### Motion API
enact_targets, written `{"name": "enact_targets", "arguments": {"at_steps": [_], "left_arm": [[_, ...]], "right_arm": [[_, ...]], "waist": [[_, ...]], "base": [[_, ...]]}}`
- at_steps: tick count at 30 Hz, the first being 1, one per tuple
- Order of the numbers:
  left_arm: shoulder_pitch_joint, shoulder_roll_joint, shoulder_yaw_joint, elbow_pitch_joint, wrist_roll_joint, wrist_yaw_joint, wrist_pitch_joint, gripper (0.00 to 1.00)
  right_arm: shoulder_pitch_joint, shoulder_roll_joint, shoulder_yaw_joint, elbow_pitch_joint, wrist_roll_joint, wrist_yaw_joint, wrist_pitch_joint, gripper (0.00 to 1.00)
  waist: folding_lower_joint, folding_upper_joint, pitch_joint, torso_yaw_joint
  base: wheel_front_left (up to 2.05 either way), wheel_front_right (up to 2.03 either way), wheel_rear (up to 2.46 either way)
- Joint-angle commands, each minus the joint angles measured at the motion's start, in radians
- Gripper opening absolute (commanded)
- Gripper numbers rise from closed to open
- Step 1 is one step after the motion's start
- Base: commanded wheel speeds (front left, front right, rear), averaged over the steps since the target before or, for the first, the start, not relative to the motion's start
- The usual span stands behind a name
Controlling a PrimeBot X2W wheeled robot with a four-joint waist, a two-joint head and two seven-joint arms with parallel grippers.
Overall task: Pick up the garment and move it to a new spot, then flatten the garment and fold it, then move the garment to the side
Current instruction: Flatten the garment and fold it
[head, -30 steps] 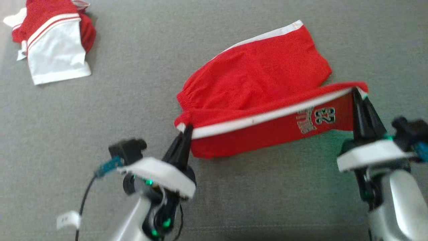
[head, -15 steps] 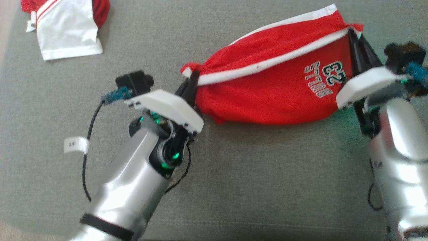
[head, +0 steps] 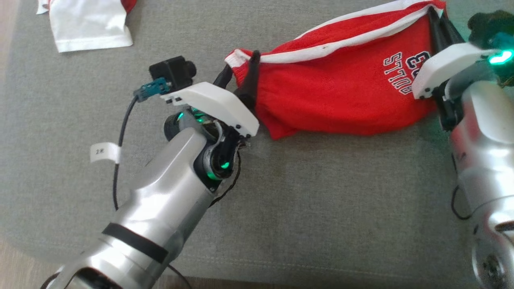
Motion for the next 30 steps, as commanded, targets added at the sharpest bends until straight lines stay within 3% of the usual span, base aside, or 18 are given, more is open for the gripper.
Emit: {"name": "enact_targets", "arguments": {"at_steps": [1,2,3,4,5,11,17,22,30], "left_arm": [[-0.036,0.014,0.018,-0.02,0.0,-0.007,-0.014,1.0],[-0.041,0.014,0.007,-0.017,0.004,-0.012,-0.025,1.0],[-0.044,0.014,-0.003,-0.015,0.008,-0.018,-0.033,1.0],[-0.044,0.014,-0.01,-0.015,0.012,-0.025,-0.041,1.0],[-0.043,0.014,-0.015,-0.015,0.021,-0.031,-0.049,1.0],[0.009,0.043,0.019,-0.05,0.125,-0.056,-0.068,1.0],[0.146,0.075,0.147,-0.183,0.297,-0.065,-0.069,1.0],[0.29,0.079,0.244,-0.295,0.46,-0.075,-0.069,1.0],[0.425,0.07,0.34,-0.38,0.586,-0.087,-0.069,1.0]], "right_arm": [[-0.032,0.003,0.009,-0.021,-0.007,0.007,-0.015,0.0],[-0.044,0.001,0.006,-0.001,-0.012,0.007,-0.019,0.0],[-0.057,-0.002,0.0,0.017,-0.016,0.007,-0.025,0.22],[-0.069,-0.005,-0.007,0.033,-0.02,0.007,-0.033,0.49],[-0.079,-0.009,-0.014,0.047,-0.024,0.007,-0.041,1.0],[-0.115,-0.033,-0.043,0.113,-0.05,0.007,-0.075,1.0],[-0.115,-0.075,-0.029,0.172,-0.063,0.007,-0.074,1.0],[-0.1,-0.089,0.034,0.235,-0.009,0.007,0.003,1.0],[-0.095,-0.101,0.156,0.255,0.112,0.007,0.16,1.0]], "waist": [[-0.0001,0.0,0.002,0.006],[-0.0001,0.0,0.002,0.012],[-0.0001,0.0,0.002,0.017],[-0.0001,0.0,0.002,0.022],[-0.0001,0.0,0.001,0.028],[-0.0001,0.0,-0.013,0.047],[-0.0001,0.0,-0.042,0.051],[-0.0001,0.0,-0.075,0.044],[-0.0001,0.0,-0.06,0.035]], "base": [[0.0,0.0,0.0],[0.0,0.0,0.0],[0.0,0.0,0.0],[0.0,0.0,0.0],[0.0,0.0,0.0],[0.0,0.0,0.0],[0.0,0.0,0.0],[0.0,0.0,0.0],[0.0,0.0,0.0]]}}
